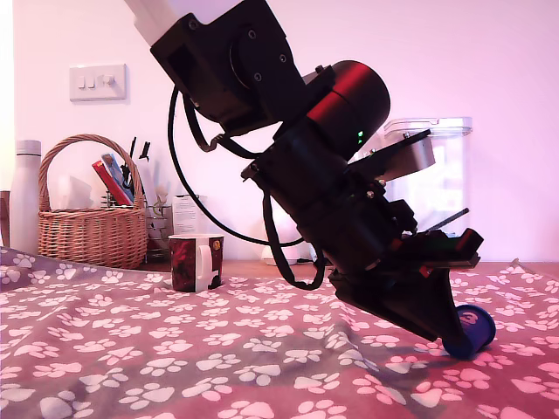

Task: Pick up the coffee capsules from the table one by one and drop them inside the nearest coffee cup

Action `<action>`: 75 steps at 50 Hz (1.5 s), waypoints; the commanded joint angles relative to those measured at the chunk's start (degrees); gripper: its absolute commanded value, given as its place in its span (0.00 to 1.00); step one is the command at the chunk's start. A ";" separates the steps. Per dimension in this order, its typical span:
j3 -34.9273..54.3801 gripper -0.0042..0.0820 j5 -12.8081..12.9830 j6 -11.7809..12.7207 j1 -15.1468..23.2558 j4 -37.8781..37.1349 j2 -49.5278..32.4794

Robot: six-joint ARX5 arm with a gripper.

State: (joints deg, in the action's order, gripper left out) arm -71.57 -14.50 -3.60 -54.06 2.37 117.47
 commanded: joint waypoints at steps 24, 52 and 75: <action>1.11 0.71 -0.74 4.00 -0.81 -1.05 -5.90; 25.33 0.71 6.23 15.52 -2.40 -43.47 -8.09; 22.97 0.71 10.12 17.81 -4.24 -46.93 -6.43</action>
State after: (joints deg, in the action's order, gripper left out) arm -46.83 -4.49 13.61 -58.15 -44.03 110.37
